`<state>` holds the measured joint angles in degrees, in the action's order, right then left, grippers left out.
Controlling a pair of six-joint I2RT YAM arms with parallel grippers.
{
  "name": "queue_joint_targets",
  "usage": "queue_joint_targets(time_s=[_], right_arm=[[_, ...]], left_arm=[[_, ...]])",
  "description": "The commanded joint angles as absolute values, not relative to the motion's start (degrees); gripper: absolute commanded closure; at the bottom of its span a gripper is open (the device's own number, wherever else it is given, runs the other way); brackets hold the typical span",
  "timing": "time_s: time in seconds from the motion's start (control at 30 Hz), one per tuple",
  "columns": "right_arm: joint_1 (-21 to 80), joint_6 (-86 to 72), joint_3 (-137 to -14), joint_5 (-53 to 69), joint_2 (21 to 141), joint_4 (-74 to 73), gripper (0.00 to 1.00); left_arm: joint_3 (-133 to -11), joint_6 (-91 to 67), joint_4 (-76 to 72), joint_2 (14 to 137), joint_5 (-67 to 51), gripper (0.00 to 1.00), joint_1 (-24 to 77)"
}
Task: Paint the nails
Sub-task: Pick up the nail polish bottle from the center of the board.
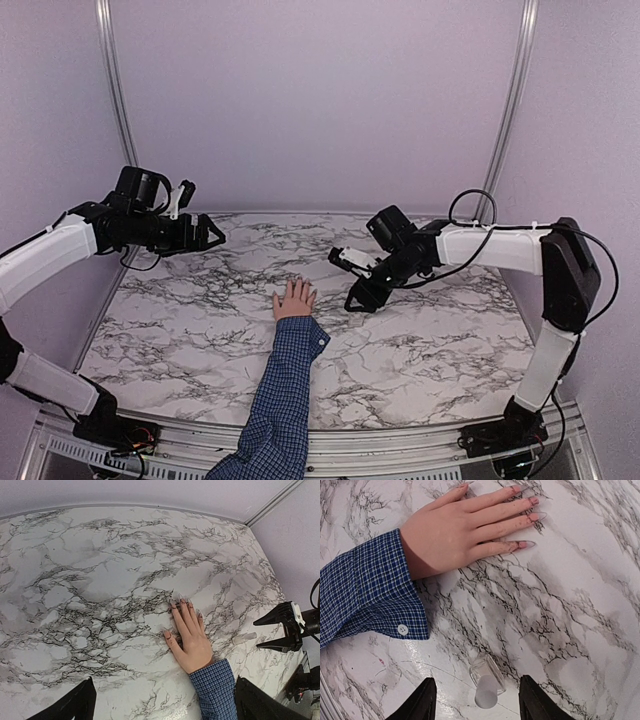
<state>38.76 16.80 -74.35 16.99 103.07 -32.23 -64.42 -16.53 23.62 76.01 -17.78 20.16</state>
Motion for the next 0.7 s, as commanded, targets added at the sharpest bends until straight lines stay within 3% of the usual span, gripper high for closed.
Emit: queue_joint_targets(time_s=[0.0,0.67], right_arm=[[39.34,16.52,-74.61,14.71,103.84,-32.85,0.46],[39.3,15.58,-75.67,13.29,106.59,-34.08,0.67]], left_arm=[[-63.99,-16.96,21.81,76.32,-18.24,0.01,20.39],[-60.39,-16.08,17.95,74.54,-18.14,0.02,21.29]])
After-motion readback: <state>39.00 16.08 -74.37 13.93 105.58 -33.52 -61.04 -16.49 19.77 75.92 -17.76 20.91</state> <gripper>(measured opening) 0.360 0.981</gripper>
